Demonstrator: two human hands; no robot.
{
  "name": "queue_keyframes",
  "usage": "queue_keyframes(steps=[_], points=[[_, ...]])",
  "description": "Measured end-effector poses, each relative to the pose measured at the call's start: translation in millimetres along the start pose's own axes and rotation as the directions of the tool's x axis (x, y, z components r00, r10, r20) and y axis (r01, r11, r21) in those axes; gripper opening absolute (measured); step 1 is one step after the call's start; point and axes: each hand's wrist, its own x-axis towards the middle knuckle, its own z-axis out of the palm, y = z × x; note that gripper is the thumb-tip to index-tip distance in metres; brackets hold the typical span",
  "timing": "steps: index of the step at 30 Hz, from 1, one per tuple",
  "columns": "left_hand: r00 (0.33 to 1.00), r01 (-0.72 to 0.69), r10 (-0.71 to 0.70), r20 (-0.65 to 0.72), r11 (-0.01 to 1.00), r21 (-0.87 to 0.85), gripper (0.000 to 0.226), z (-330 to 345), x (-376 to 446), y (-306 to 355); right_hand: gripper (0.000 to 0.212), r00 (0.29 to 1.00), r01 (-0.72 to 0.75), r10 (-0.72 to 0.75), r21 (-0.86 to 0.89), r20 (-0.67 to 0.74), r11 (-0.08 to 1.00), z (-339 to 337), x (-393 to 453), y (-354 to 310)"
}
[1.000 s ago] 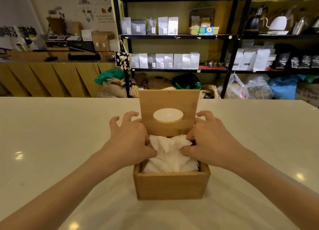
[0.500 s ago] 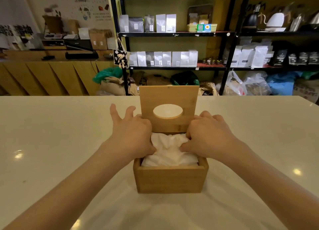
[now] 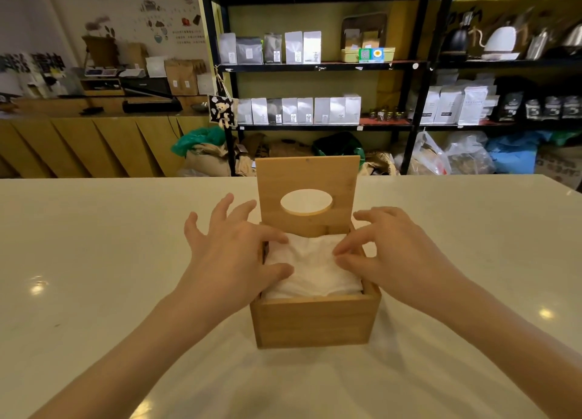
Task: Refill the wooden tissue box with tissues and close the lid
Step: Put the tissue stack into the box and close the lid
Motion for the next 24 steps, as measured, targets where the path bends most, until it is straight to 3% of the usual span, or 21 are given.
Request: queue_keyframes(steps=[8, 16, 21, 24], points=[[0.995, -0.06, 0.04, 0.093, 0.973, 0.222, 0.066, 3, 4, 7, 0.057, 0.956, 0.015, 0.074, -0.298, 0.285, 0.954, -7, 9, -6], [0.964, -0.079, -0.026, 0.265, 0.922, 0.378, 0.063, 2, 15, 13, 0.046, 0.84, 0.045, 0.194, -0.421, 0.507, 0.906, -8, 26, -12], [0.919, -0.088, -0.054, 0.391, 0.937, 0.337, 0.064, 0, 19, 11, 0.047, 0.835, 0.06, 0.192, -0.432, 0.516, 0.9, -6, 29, -12], [0.909, -0.056, -0.052, 0.413, 0.968, 0.246, 0.064, -2, 20, 5, 0.045, 0.858, 0.028, 0.159, -0.354, 0.488, 0.935, -10, 30, -10]])
